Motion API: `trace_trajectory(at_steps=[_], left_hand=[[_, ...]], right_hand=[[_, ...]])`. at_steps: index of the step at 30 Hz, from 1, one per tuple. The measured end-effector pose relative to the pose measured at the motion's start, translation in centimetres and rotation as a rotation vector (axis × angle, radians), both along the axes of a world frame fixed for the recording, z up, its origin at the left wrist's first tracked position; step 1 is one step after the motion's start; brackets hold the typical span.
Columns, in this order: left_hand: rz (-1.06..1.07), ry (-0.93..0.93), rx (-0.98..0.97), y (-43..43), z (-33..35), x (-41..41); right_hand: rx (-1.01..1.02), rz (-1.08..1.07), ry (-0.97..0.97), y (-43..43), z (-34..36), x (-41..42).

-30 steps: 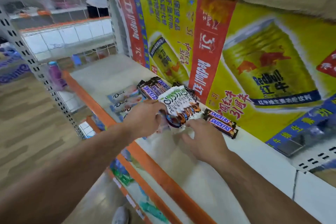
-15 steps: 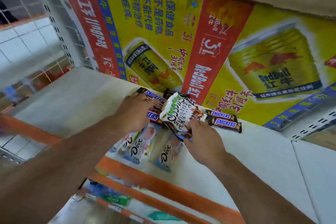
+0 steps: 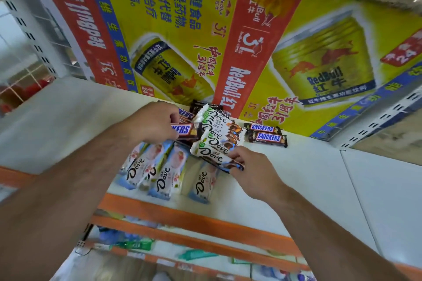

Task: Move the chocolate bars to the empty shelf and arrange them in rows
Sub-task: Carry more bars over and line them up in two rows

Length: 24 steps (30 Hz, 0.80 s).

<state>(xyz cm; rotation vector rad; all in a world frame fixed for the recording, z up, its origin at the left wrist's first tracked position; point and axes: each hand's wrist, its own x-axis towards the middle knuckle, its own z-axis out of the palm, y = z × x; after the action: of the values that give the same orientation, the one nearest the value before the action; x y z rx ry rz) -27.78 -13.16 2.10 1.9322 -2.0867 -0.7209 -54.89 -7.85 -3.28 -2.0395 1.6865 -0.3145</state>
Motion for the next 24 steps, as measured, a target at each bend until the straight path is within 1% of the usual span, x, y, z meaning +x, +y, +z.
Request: trace_trajectory(at_steps=[4,7,11,14,17,24], left_hand=[[0.094,0.148,-0.028,0.8,0.8,-1.5],[0.047,0.199,0.038,2.0,1.7,-4.2],[-0.039,0.207,0.131,3.5,2.0,-9.1],[-0.086,0.215,0.164,4.7,1.8,-13.8],[-0.114,0.243,0.199,6.1,1.6,-19.3],[-0.225,0.279,0.215,10.0,1.5,-35.2]], right_hand=[[-0.028,0.024,0.037,0.7,0.0,-1.0],[-0.032,0.030,-0.004,1.3,0.7,-2.3],[0.004,0.028,-0.107,3.3,1.9,-5.9],[0.012,0.010,-0.218,5.6,2.9,-10.7],[-0.012,-0.046,-0.287,8.3,3.8,-16.4],[-0.064,-0.236,-0.344,16.1,4.3,-31.1]])
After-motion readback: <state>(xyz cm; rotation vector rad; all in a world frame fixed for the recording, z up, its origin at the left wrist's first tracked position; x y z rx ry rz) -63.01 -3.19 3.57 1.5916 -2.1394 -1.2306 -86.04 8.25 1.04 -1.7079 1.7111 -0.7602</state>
